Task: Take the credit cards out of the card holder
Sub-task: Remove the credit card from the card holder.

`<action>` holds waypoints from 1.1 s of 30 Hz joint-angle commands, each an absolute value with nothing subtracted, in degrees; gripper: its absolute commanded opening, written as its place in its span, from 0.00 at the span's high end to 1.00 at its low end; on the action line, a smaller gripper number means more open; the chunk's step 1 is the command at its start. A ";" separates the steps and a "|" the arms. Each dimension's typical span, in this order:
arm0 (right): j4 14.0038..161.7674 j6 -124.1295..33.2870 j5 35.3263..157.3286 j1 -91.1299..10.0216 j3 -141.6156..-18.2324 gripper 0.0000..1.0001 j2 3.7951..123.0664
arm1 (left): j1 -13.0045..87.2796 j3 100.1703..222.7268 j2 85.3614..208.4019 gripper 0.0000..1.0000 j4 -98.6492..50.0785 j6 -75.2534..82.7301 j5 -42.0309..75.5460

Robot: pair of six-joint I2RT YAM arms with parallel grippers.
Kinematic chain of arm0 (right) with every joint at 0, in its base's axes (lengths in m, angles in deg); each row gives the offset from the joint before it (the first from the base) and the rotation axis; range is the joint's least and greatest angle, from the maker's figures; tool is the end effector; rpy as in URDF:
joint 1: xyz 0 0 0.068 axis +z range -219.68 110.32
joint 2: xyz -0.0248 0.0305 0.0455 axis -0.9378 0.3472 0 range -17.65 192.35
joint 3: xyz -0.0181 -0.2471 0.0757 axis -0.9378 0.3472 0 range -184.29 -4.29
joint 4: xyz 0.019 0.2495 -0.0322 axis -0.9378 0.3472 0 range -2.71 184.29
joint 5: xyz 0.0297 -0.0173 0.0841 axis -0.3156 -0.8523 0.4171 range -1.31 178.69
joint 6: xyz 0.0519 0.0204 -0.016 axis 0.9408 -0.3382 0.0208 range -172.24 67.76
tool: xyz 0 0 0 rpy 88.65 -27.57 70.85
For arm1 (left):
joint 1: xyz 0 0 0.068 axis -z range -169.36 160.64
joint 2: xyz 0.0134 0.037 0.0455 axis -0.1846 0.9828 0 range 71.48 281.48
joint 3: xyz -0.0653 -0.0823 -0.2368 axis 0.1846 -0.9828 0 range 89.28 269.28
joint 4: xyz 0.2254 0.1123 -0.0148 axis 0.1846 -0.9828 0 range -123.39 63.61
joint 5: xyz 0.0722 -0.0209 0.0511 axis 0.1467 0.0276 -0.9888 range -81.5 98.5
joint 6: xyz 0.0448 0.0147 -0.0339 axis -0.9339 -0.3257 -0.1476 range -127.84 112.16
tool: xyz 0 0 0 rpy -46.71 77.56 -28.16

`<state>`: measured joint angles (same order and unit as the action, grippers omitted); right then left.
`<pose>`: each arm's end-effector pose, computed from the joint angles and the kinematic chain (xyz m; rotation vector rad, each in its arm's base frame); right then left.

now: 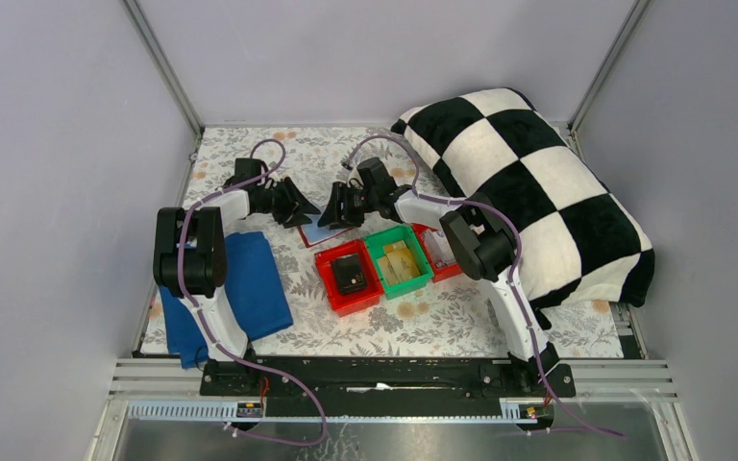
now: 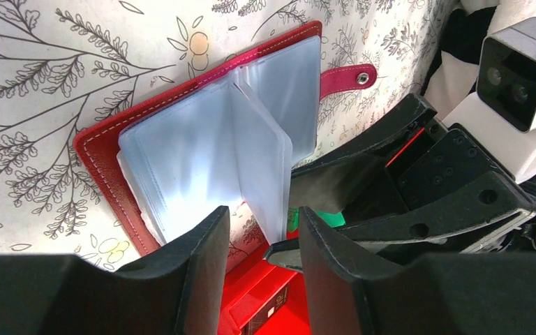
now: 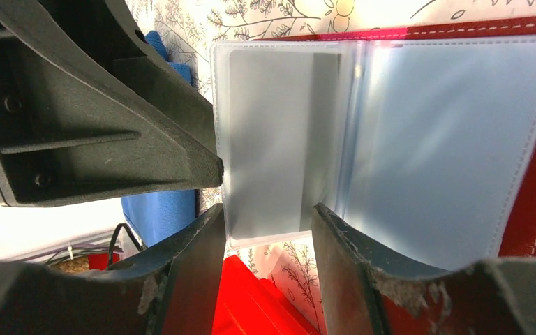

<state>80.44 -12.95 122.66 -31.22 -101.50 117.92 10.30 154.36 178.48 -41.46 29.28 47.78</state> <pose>0.3868 0.3369 0.1328 -0.3815 2.3307 1.3717 0.3661 -0.0242 0.1508 -0.5727 2.5419 -1.1197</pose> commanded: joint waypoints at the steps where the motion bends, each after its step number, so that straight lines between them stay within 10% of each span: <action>1: 79.82 -13.01 122.67 -31.88 -100.88 0.46 114.72 | 9.99 153.34 174.80 0.55 -36.96 29.74 48.37; 33: 79.82 -12.69 123.35 -31.97 -102.09 0.46 115.39 | 9.32 154.44 177.66 0.65 -37.03 30.17 47.88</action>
